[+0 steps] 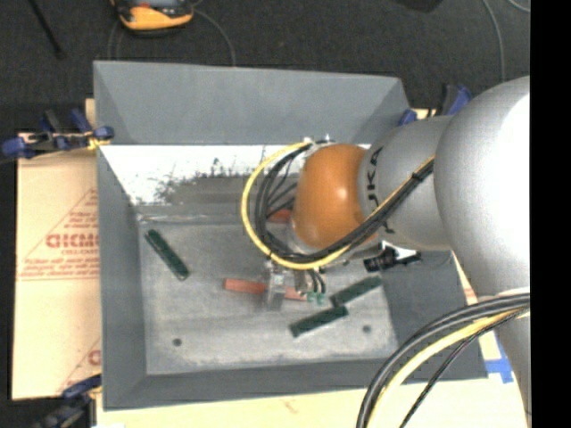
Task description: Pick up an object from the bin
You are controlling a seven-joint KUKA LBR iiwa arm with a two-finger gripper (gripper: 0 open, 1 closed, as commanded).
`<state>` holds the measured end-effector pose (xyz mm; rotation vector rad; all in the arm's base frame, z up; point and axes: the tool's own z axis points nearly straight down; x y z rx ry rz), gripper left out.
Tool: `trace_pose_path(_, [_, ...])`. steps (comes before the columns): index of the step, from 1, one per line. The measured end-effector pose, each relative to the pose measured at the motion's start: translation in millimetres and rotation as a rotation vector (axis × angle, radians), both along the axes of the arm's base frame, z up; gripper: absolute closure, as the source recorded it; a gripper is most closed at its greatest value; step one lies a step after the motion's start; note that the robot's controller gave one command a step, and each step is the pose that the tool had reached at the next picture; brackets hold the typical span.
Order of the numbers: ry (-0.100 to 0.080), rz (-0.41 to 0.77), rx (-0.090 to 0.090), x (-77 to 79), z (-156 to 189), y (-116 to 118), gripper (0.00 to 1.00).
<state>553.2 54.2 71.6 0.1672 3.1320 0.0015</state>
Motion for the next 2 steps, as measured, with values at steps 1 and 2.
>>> trace_pose_path(1, [0.011,0.116,-0.001,-2.3,20,-7,1.00])
trace_pose_path(2, [-0.001,0.196,-0.001,9.2,174,-14,1.00])
